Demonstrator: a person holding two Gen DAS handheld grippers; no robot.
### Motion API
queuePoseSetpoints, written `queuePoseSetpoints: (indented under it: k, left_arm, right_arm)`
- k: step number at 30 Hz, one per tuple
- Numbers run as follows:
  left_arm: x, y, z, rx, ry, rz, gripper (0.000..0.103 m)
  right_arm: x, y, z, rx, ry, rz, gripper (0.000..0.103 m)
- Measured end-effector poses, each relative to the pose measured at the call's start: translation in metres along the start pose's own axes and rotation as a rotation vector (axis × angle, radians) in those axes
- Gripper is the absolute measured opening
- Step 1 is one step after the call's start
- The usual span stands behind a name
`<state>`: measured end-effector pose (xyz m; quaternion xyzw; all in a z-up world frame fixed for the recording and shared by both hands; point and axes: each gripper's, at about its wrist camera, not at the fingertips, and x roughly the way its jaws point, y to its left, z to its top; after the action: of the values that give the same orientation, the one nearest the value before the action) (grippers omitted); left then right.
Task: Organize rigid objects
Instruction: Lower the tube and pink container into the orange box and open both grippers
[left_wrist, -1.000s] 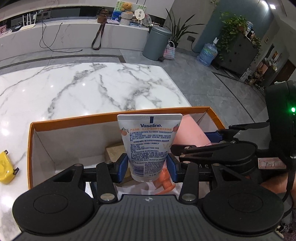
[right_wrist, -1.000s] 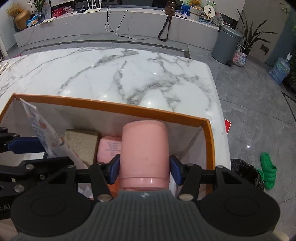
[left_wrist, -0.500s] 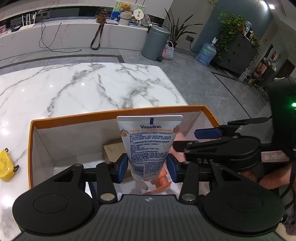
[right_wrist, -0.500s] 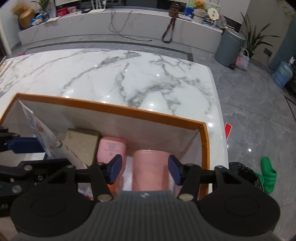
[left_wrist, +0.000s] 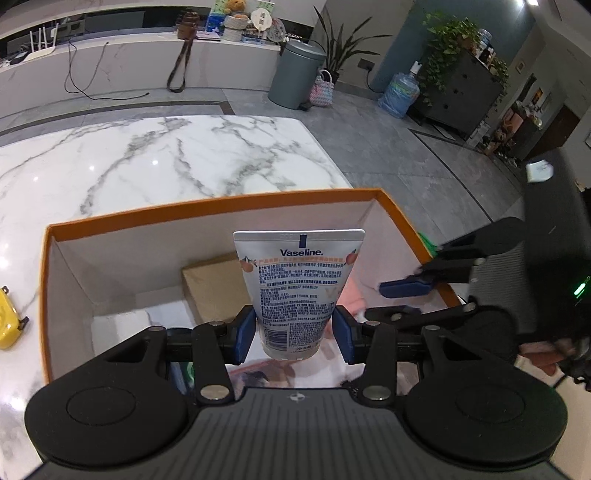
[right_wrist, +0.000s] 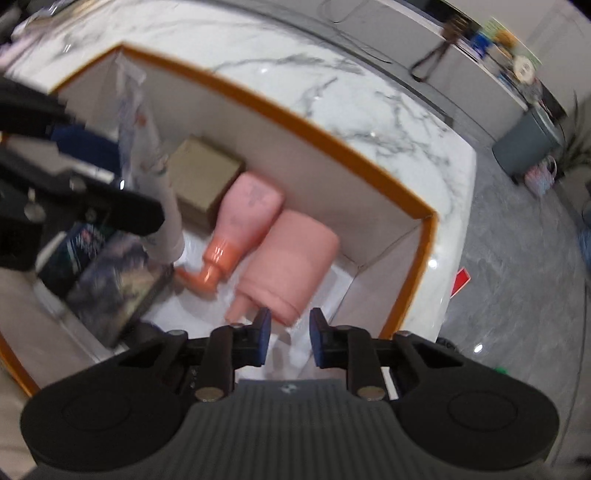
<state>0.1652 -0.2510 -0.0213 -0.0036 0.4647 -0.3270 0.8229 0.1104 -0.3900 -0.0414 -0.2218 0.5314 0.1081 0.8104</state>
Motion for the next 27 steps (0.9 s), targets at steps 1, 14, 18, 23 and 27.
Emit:
queuePoseSetpoints:
  k: [1, 14, 18, 23, 27]
  left_arm:
    - [0.001, -0.002, -0.001, 0.004, 0.005, -0.006, 0.051]
    - [0.022, -0.019, -0.014, 0.038, 0.081, -0.016, 0.051]
    - [0.031, -0.021, -0.019, 0.059, 0.102, -0.001, 0.051]
    - [0.039, -0.029, -0.027, 0.168, 0.116, 0.017, 0.051]
    - [0.041, -0.035, -0.028, 0.232, 0.126, 0.01, 0.052]
  right_arm:
    - [0.002, 0.003, -0.001, -0.023, 0.001, -0.016, 0.021]
    - [-0.001, -0.007, -0.001, -0.004, -0.089, -0.064, 0.019]
    - [-0.005, -0.009, -0.007, 0.058, -0.119, -0.043, 0.019]
    - [-0.005, -0.004, -0.014, 0.079, -0.136, -0.036, 0.019]
    - [-0.007, -0.005, -0.017, 0.094, -0.139, -0.018, 0.019]
